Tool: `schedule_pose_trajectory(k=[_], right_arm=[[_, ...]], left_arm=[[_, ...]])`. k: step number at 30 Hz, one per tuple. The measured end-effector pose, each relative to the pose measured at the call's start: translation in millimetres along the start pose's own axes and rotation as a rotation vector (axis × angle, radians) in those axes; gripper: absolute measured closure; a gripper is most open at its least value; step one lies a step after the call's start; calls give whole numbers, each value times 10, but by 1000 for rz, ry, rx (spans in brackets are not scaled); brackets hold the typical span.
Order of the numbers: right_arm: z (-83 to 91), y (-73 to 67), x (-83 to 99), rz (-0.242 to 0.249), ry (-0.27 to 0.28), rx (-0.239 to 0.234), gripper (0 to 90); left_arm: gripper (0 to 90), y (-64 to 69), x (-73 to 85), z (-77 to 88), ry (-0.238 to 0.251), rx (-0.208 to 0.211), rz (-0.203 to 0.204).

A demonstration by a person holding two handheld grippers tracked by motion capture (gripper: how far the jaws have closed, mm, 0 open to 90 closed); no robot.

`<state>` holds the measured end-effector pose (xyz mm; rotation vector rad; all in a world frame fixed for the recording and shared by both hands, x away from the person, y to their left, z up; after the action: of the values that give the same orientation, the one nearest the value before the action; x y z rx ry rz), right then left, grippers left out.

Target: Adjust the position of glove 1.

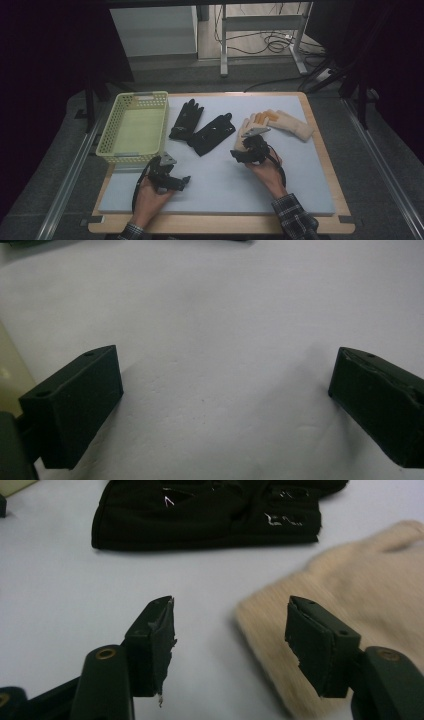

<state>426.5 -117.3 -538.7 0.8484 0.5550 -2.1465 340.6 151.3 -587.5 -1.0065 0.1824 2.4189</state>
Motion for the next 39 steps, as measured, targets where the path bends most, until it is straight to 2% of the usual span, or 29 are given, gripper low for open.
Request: schedule_pose_trajectory(k=[4, 9, 17, 27, 33, 36, 37, 38, 39], right_arm=[[-78, -14, -66, 5, -2, -7, 391], [-258, -23, -217, 13, 1, -14, 419], [-474, -35, -432, 13, 0, -17, 415], [-783, -77, -637, -22, -15, -17, 286], [-1033, -67, -628, -33, -73, 35, 218], [-1039, -62, -621, -37, -69, 35, 249], [-1022, -64, -611, -35, -67, 33, 371], [-1001, -55, -602, -23, -71, 62, 510], [-989, -50, -594, 10, -76, 90, 548]], left_arm=[[10, -2, 1, 1, -2, 0, -3], [9, -2, 1, 1, -2, 0, -3], [9, -3, 1, 1, -2, 0, -3], [9, -4, 2, 1, -3, 0, -3], [9, 0, 0, -1, 1, 1, 2], [9, -3, 2, 0, -3, 0, -3], [9, -4, 2, 0, -3, 0, -4], [9, -3, 1, 0, -3, 0, -3], [9, -3, 2, 0, -3, 0, -4]])
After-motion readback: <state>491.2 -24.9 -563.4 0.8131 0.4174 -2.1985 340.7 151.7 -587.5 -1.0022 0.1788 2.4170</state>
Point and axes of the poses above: each handheld gripper's, and its own axes: z roughly backward along the jaws, x roughly out of its underside, y roughly to its right, the point moved 5 cm from there along -z, roughly forward along the jaws, and after that the axes turned 9 degrees about -x, right-handed, at the moved point
